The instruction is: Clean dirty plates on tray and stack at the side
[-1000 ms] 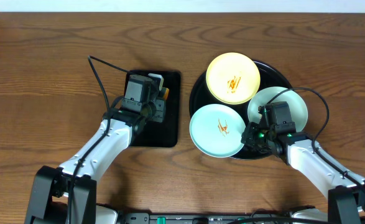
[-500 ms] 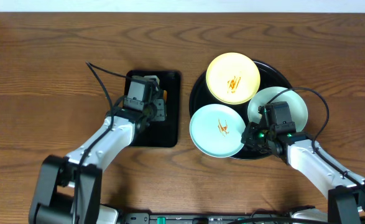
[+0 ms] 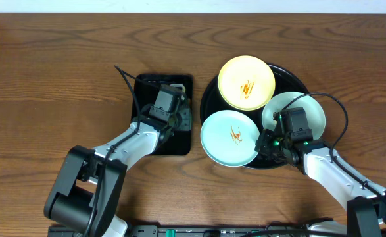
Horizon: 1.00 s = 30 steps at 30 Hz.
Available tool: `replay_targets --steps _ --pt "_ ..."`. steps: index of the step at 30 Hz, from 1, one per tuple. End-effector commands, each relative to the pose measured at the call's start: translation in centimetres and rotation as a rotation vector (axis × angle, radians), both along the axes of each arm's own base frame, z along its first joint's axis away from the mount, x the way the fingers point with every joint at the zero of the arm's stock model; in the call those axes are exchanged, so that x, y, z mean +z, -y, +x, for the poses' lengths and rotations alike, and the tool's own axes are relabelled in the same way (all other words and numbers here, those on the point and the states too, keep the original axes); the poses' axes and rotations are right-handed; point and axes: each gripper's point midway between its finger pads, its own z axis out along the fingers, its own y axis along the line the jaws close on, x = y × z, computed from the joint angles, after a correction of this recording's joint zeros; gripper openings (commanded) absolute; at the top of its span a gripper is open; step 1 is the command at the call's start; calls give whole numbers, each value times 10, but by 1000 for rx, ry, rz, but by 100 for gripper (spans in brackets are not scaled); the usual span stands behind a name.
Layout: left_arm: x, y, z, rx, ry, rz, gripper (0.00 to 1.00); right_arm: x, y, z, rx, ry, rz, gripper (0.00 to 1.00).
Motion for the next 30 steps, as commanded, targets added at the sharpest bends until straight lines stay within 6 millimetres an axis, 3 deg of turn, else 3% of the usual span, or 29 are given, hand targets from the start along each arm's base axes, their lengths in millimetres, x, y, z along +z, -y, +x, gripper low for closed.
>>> replay_targets --steps 1,5,16,30 --pt "12 6 14 19 56 -28 8 3 -3 4 -6 5 9 1" --pt "20 11 21 47 77 -79 7 4 -4 4 -3 3 15 1" --pt "22 22 16 16 53 -134 7 4 -4 4 -3 3 15 1" --pt "20 23 14 -9 52 -123 7 4 -4 4 -3 3 15 1"
